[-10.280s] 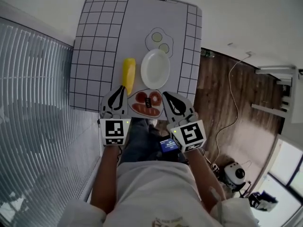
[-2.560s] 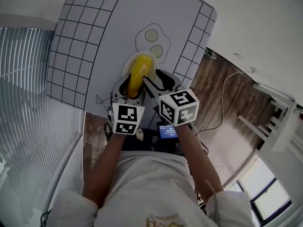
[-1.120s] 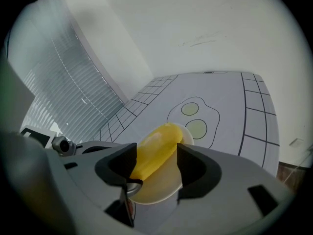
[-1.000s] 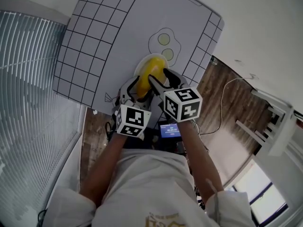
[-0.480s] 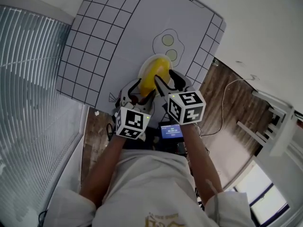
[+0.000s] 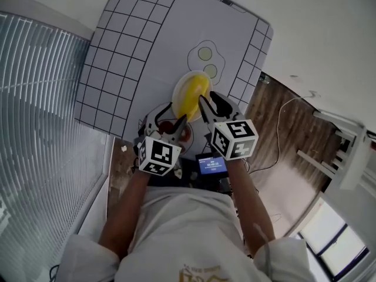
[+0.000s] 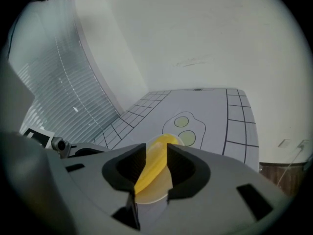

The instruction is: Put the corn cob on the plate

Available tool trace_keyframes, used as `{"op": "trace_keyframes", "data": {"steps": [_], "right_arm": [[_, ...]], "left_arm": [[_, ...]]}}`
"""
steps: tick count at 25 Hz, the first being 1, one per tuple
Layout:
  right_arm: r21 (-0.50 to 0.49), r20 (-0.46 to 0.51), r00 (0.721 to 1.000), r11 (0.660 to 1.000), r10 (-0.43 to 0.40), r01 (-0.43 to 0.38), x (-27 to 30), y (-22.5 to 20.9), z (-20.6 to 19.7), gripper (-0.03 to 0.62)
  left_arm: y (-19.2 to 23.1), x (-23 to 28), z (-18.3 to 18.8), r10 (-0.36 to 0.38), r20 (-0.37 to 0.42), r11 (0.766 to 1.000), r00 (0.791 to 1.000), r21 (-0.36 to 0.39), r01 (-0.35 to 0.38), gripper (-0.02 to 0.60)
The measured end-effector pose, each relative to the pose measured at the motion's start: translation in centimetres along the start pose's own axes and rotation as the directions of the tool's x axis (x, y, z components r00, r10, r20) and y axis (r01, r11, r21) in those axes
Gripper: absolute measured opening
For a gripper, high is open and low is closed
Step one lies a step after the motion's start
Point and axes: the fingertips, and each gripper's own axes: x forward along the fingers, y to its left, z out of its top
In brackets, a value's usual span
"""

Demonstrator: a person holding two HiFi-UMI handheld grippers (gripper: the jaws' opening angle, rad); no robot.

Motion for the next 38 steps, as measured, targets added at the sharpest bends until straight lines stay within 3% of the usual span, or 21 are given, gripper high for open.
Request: {"op": "trace_keyframes", "data": {"steps": [2, 7, 13, 20, 23, 26, 29, 34, 38], "right_arm": [[0.003, 0.029, 1.0, 1.0, -0.009, 0.009, -0.8, 0.0, 0.1, 0.106], [0.061, 0.092, 0.995, 0.998, -0.031, 0.026, -3.2, -0.8, -0.2, 0.008], [0.058, 0.177, 0.979, 0.994, -0.097, 0.089, -6.3, -1.8, 0.8, 0.008], [-0.013, 0.315, 0.935, 0.985, -0.16, 0.173, -10.5, -1.3, 3.4, 0.008], [-0.069, 0.4, 0.902, 0.977, -0.16, 0.204, -12.8, -0.2, 5.2, 0.008], [-0.127, 0.474, 0.866, 0.961, -0.157, 0.244, -15.3, 0.9, 6.9, 0.006], [-0.151, 0.524, 0.835, 0.947, -0.167, 0.284, -17.4, 1.6, 8.3, 0.006], [-0.132, 0.58, 0.793, 0.939, -0.187, 0.317, -19.7, 1.7, 9.3, 0.006], [-0.12, 0.604, 0.773, 0.937, -0.192, 0.327, -20.6, 1.7, 9.7, 0.006]], "left_arm": [[0.2, -0.5, 0.2, 0.015, 0.013, 0.999, 1.0, 0.03, -0.016, 0.174], [1.3, -1.3, 1.0, 0.022, 0.049, 0.999, 0.999, 0.026, -0.023, 0.047], [2.9, -2.6, 2.7, 0.057, 0.071, 0.996, 0.996, 0.067, -0.061, 0.02], [5.4, -6.2, 6.1, 0.092, 0.149, 0.996, 0.984, -0.012, -0.092, 0.008], [6.1, -9.1, 9.7, 0.124, 0.259, 0.992, 0.958, -0.015, -0.125, 0.009], [6.3, -12.0, 13.9, 0.146, 0.384, 0.988, 0.912, -0.009, -0.154, 0.008], [6.3, -13.7, 16.4, 0.141, 0.458, 0.988, 0.878, -0.014, -0.151, 0.008], [5.5, -15.4, 18.6, 0.13, 0.526, 0.989, 0.84, -0.013, -0.145, 0.008], [4.7, -15.9, 18.9, 0.117, 0.543, 0.989, 0.832, 0.012, -0.147, 0.008]]}}
